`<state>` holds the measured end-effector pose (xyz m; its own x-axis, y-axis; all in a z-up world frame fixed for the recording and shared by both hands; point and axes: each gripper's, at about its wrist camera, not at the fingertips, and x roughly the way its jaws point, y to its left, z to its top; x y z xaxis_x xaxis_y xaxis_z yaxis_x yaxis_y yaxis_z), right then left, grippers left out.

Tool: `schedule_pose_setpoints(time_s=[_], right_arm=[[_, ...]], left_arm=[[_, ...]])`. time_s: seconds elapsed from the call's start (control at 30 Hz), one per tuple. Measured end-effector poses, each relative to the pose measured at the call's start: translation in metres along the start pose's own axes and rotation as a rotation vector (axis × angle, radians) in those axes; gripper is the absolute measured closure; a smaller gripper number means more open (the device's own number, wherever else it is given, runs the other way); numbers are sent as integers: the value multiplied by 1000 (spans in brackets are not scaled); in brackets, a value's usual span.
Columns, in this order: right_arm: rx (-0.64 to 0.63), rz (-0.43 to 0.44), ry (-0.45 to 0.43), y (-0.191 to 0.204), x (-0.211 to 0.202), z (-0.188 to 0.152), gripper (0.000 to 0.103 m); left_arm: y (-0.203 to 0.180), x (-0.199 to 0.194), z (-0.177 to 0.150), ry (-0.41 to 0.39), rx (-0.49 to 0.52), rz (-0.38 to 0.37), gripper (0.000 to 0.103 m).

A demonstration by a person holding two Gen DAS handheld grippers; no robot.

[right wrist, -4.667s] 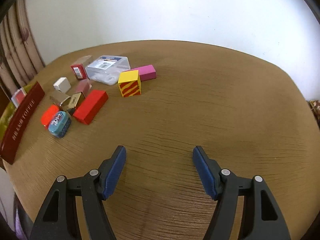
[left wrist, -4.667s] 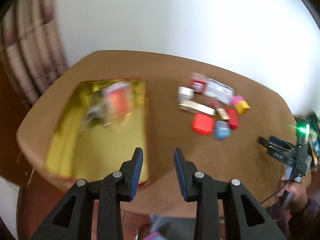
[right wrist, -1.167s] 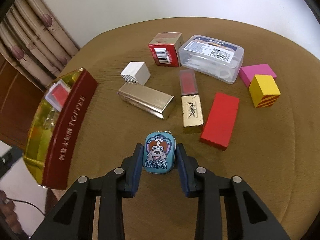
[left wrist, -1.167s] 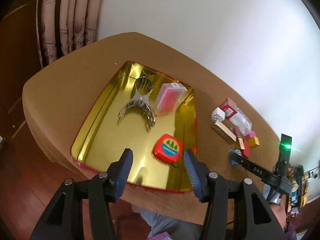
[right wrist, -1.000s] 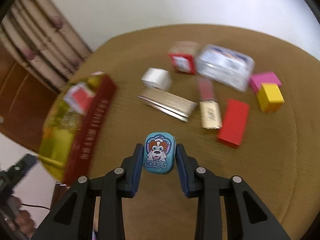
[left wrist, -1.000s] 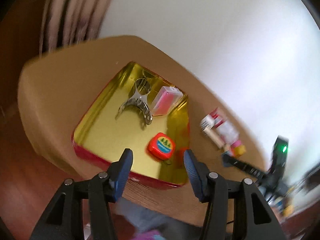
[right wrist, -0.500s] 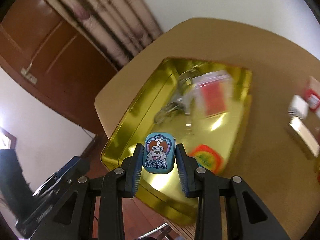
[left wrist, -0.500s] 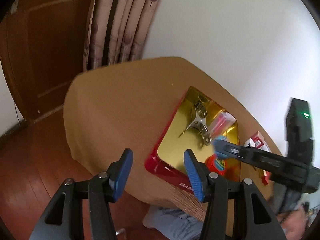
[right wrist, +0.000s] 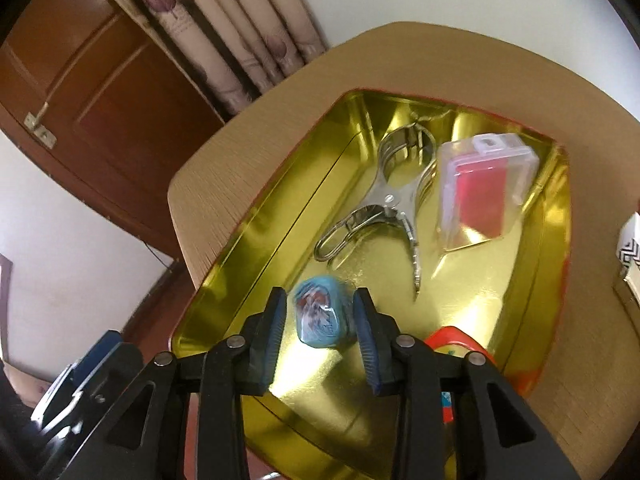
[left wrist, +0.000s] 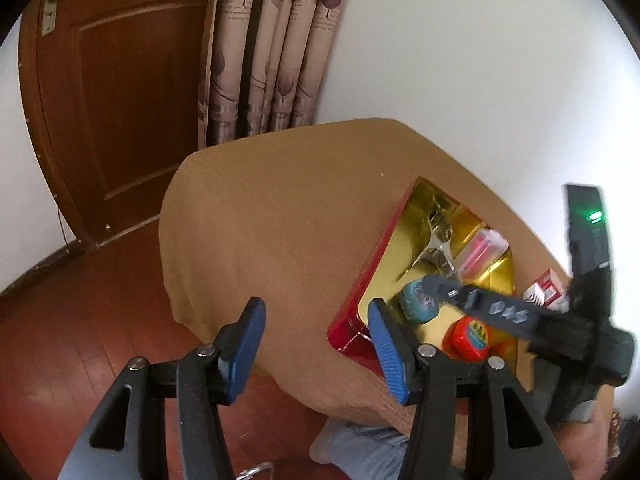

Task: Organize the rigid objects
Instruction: 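Carry the blue dog-print tin into the tin and release it with the right tool, then grasp the silver lighter with the left tool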

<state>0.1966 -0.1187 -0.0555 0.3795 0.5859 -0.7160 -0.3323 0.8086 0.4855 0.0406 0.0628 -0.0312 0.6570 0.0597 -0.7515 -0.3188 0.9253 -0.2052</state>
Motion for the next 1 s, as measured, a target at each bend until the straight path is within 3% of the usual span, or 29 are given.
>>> schedule_pose_setpoints(time_s=[0.1, 0.2, 0.23, 0.27, 0.33, 0.43, 0.57, 0.63, 0.67, 0.77, 0.9, 1.0], right_arm=[[30, 58, -85, -17, -37, -13, 62], [50, -8, -209, -48, -85, -43, 38], [66, -77, -257, -65, -105, -60, 30], [74, -156, -294, -80, -121, -75, 30], [60, -401, -331, -120, -148, -111, 29], [112, -655, -276, -185, -172, -153, 29], [176, -858, -222, -251, -199, -194, 29], [205, -874, -206, -271, -205, -207, 29], [240, -842, -208, -281, -209, -212, 27], [308, -763, -241, -296, -219, -216, 17], [285, -712, -236, -293, -217, -216, 17], [276, -682, -268, -289, -223, -221, 14]], left_arm=[[-7, 3, -2, 38, 29, -10, 49], [-20, 6, -7, 79, 97, -58, 49], [-28, 4, -10, 86, 144, -67, 49], [-37, 3, -13, 90, 193, -67, 49], [-56, -1, -20, 99, 301, -85, 49], [-82, -7, -35, 112, 442, -134, 49], [-108, -9, -50, 207, 487, -282, 49], [-119, -4, -54, 288, 456, -358, 49], [-129, -2, -55, 323, 441, -385, 49], [-164, 2, -52, 378, 399, -428, 49], [-218, 16, -34, 427, 273, -468, 49], [-260, 39, -25, 464, 226, -405, 49]])
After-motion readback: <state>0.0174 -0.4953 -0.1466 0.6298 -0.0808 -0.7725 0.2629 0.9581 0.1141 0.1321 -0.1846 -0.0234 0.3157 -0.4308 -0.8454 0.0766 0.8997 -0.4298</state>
